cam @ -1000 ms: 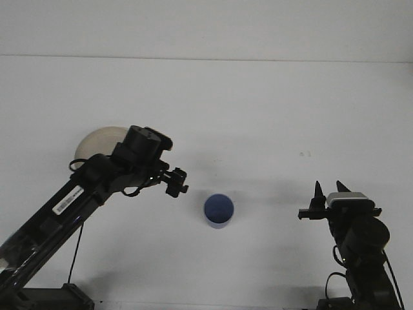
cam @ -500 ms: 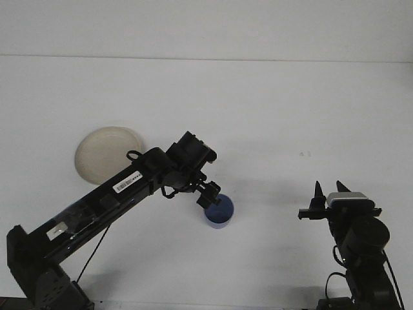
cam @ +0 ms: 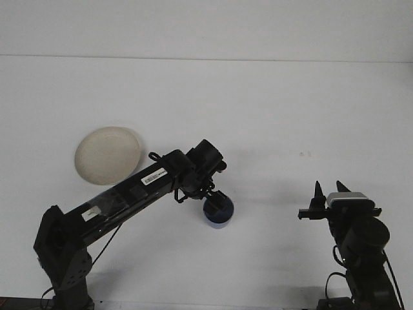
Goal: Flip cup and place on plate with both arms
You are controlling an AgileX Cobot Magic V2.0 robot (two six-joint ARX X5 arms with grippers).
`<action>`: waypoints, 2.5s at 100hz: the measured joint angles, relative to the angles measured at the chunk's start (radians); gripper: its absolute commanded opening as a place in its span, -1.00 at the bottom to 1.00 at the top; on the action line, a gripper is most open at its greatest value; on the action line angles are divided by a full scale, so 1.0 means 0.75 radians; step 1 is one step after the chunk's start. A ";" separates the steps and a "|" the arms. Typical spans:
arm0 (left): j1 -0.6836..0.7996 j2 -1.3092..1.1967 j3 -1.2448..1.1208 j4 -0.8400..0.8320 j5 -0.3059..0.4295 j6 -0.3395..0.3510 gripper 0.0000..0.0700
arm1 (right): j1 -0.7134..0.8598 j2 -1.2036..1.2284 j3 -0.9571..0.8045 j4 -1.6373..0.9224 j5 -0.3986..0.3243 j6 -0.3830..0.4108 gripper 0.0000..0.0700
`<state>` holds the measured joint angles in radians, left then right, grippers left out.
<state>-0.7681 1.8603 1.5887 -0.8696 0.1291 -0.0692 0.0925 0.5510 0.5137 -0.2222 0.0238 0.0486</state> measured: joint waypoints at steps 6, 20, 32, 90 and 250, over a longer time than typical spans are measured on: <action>-0.001 0.024 0.000 -0.004 0.000 0.001 0.18 | 0.000 0.000 0.000 0.001 0.000 0.000 -0.01; -0.005 0.051 0.000 -0.003 0.000 0.004 -0.32 | 0.000 0.000 0.000 0.000 0.000 0.000 -0.01; -0.009 0.052 0.000 0.002 0.001 0.011 -1.00 | 0.000 0.000 0.000 0.001 0.000 0.000 -0.01; 0.047 0.054 0.208 -0.199 -0.038 0.094 -0.97 | 0.000 0.000 0.000 0.001 0.000 0.000 -0.01; 1.152 0.224 0.345 -0.263 -0.208 0.130 0.28 | 0.000 0.000 0.000 0.001 0.003 0.000 -0.01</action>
<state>0.0956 2.0281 1.8473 -1.0672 -0.0265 0.0284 0.0925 0.5510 0.5137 -0.2214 0.0261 0.0486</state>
